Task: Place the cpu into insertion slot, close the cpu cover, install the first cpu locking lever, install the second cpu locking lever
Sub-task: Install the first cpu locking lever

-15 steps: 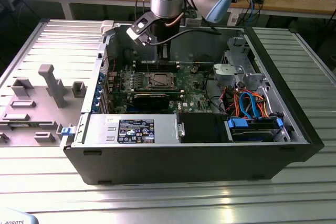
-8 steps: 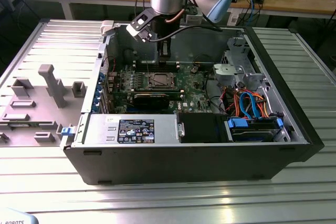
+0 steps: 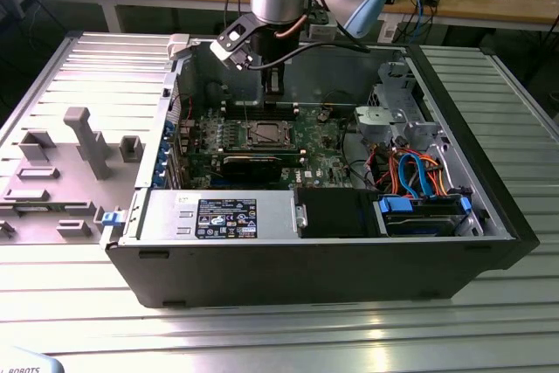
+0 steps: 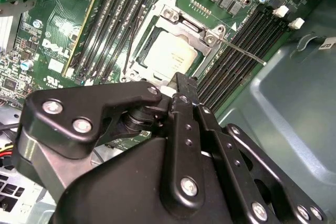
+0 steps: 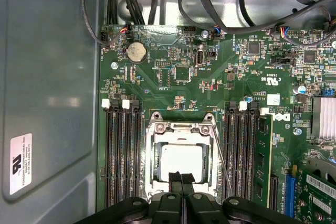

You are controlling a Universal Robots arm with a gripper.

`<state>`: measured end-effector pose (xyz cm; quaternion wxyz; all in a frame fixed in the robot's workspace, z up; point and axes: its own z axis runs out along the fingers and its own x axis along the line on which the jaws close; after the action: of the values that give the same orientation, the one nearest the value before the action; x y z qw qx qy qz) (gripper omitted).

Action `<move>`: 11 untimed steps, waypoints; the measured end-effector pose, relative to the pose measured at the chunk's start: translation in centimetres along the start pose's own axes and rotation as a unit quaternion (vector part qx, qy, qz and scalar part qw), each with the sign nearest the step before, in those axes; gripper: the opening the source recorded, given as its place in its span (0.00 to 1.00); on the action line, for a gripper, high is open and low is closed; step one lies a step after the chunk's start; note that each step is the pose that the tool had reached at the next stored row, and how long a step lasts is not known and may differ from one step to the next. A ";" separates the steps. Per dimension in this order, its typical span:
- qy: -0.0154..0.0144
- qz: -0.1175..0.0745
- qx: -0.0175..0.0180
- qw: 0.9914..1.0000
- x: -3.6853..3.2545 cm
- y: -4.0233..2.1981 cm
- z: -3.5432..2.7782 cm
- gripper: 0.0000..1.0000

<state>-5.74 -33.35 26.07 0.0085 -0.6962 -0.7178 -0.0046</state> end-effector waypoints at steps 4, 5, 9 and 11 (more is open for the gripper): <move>0.000 -0.018 0.000 1.000 0.00 -0.01 -0.01 0.11; 0.000 -0.029 0.001 1.000 0.00 0.00 -0.01 0.11; 0.000 -0.071 0.001 0.997 0.00 0.00 0.00 0.11; 0.000 -0.082 0.002 0.997 0.00 0.00 0.00 0.11</move>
<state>-5.74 -33.36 26.07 0.0089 -0.6352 -0.7723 -0.0039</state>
